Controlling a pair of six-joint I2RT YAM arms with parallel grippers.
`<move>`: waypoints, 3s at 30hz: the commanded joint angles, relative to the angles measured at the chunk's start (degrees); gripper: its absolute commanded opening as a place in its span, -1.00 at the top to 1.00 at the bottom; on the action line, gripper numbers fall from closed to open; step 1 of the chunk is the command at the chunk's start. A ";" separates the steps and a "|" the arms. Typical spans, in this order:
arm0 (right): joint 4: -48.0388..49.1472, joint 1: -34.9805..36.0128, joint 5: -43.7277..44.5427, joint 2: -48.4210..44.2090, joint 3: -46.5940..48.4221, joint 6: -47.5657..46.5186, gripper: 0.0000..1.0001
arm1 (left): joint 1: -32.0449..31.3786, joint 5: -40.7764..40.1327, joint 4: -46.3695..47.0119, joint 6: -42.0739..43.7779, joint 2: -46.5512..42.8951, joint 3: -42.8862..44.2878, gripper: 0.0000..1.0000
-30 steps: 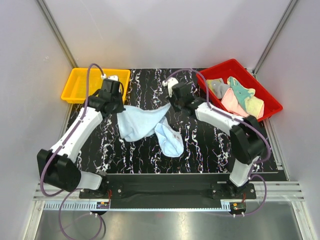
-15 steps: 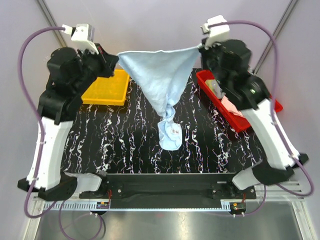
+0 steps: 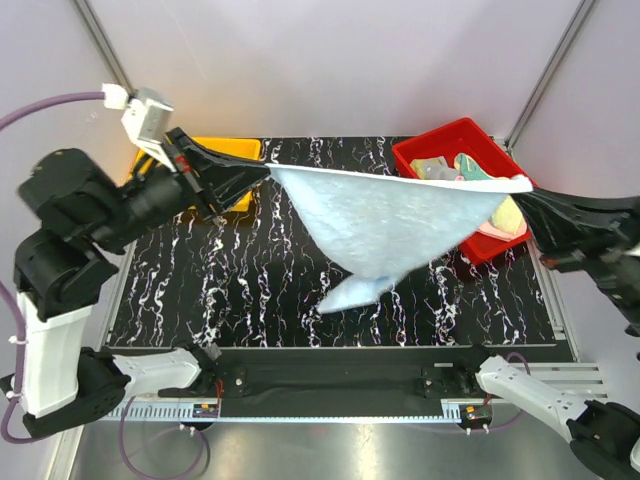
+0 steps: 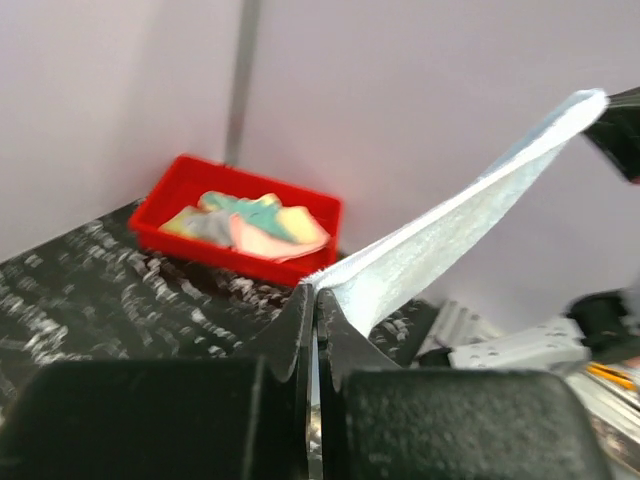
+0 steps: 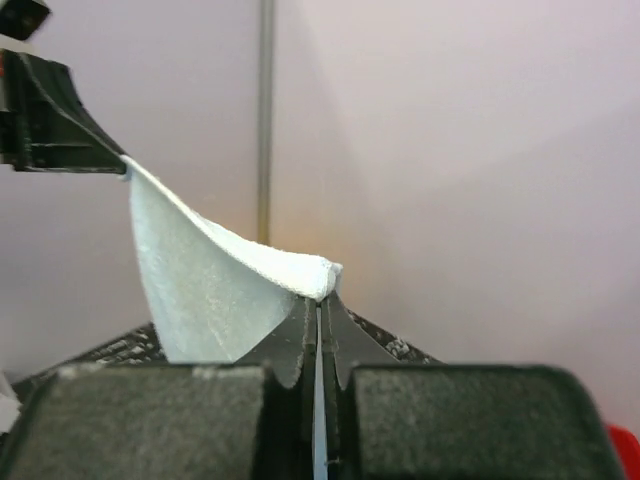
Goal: Fold and stack the towels
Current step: Flatten out the crumpled towel
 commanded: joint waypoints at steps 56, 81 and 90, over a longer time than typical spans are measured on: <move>1.99 0.32 -6.71 8.20 3.54 17.16 1.00 | 6.53 9.84 -1.95 -0.33 -2.15 6.93 1.00; 34.58 13.05 9.74 34.29 -46.07 49.85 0.01 | 33.07 8.51 16.07 -14.74 20.69 -46.18 1.00; 32.47 19.48 13.09 55.40 -32.60 49.94 0.05 | 37.21 9.22 17.56 -15.96 31.33 -38.45 1.00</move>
